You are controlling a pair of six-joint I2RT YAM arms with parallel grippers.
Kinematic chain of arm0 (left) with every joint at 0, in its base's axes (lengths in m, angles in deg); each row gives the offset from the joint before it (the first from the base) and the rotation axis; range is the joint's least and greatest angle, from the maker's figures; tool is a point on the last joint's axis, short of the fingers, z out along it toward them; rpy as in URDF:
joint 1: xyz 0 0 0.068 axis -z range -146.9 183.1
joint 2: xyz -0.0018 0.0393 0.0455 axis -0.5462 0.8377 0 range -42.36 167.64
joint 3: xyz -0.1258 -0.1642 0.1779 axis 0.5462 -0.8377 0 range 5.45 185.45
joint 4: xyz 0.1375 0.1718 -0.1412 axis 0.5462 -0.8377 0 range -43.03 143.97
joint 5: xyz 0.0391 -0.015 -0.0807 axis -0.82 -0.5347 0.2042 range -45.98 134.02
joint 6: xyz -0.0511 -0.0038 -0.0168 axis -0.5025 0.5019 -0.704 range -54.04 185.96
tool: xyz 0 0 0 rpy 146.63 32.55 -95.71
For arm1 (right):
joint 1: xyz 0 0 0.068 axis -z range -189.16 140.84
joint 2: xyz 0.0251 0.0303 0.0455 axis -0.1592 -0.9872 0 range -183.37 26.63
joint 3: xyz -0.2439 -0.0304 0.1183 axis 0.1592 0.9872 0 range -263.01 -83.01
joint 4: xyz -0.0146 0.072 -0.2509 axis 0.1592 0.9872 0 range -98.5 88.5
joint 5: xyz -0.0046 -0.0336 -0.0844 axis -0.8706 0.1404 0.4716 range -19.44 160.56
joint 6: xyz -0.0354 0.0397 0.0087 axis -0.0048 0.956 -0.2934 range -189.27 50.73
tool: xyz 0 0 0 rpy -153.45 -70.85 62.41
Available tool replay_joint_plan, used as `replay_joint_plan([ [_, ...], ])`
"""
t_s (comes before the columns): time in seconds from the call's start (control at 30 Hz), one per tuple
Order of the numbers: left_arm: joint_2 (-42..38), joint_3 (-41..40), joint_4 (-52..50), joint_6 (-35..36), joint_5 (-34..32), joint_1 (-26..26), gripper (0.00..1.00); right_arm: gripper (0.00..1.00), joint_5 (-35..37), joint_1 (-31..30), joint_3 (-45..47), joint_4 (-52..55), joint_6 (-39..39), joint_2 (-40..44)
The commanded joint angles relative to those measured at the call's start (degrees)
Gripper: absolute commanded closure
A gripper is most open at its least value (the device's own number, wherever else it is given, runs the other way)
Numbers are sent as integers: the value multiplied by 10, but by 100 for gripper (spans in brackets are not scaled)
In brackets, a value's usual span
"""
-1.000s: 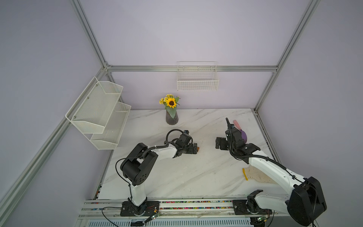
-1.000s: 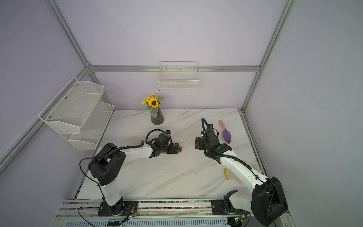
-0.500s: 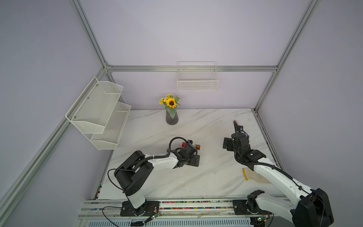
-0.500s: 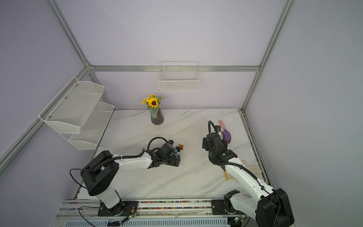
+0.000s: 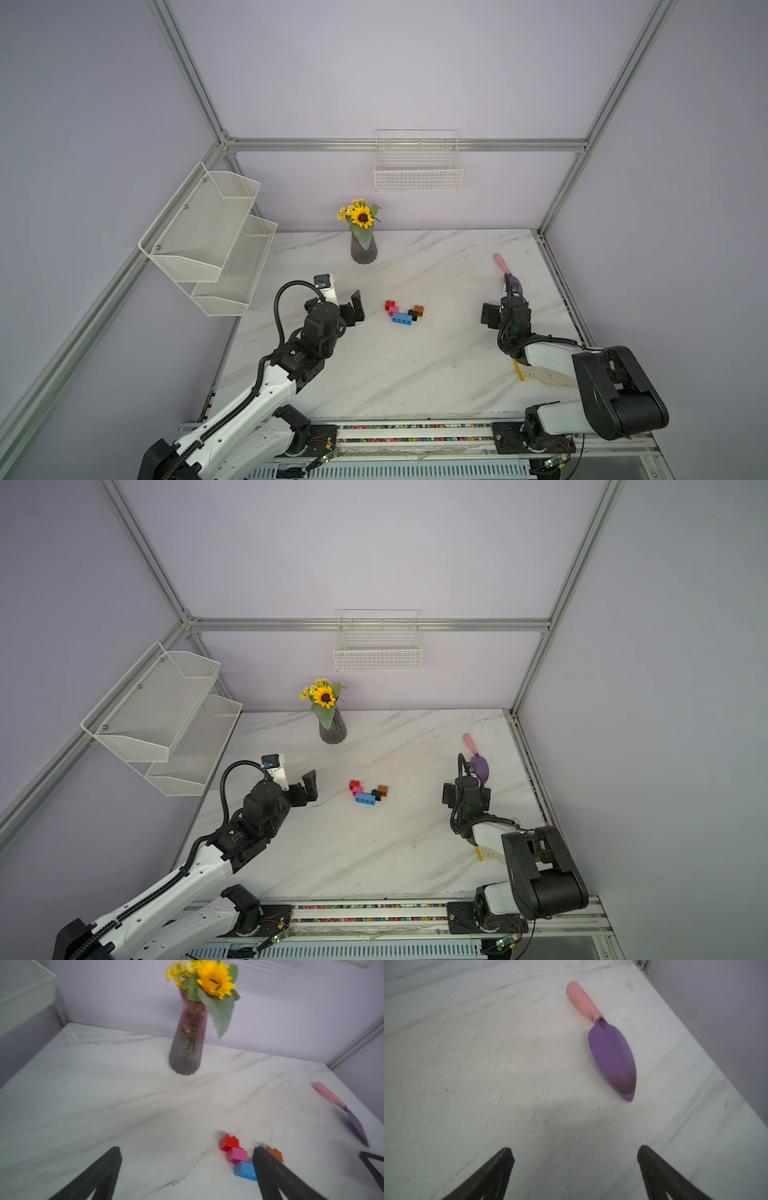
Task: Assemble the letter v with lego
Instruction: Adjust the lego brick at the center of the board, then reset both arms
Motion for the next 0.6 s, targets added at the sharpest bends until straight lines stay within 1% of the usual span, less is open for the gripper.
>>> replay_joint_plan([
  [0.0, -11, -92, 176, 85, -91, -18, 0, 3, -24, 5, -24, -149, -37, -36],
  [0.03, -10, -119, 227, 115, -119, -18, 0, 3, -19, 6, -32, -155, -47, -50],
  [0.07, -10, -136, 251, 141, -144, -20, 0, 3, -17, 8, -37, -165, -56, -62],
  [0.13, -5, -161, 298, 169, -205, -30, 0, 3, -16, 13, -34, -199, -60, -76],
  [0.17, -12, -165, 300, 184, -209, -31, 0, 3, -16, 16, -30, -225, -60, -82],
  [0.2, -22, -174, 312, 203, -195, -37, 0, 3, -19, 18, -25, -251, -60, -91],
  [0.27, -20, -219, 410, 227, -171, -61, 0, 3, -24, 22, -25, -279, -50, -109],
  [0.33, 2, -257, 485, 236, -151, -91, 0, 3, -37, 26, -1, -374, -54, -158],
  [0.4, 45, -274, 531, 218, -127, -134, 0, 3, -18, 26, 15, -483, -69, -214],
  [0.47, 98, -270, 578, 204, -88, -170, 0, 3, -11, 26, 5, -414, -38, -191],
  [0.5, 129, -258, 582, 192, -56, -185, 0, 3, -5, 26, -2, -411, -43, -195],
  [0.53, 167, -242, 586, 185, -37, -195, 0, 3, -2, 26, -5, -426, -58, -204],
  [0.57, 210, -230, 610, 196, -37, -197, 0, 3, -4, 26, -6, -416, -57, -200],
])
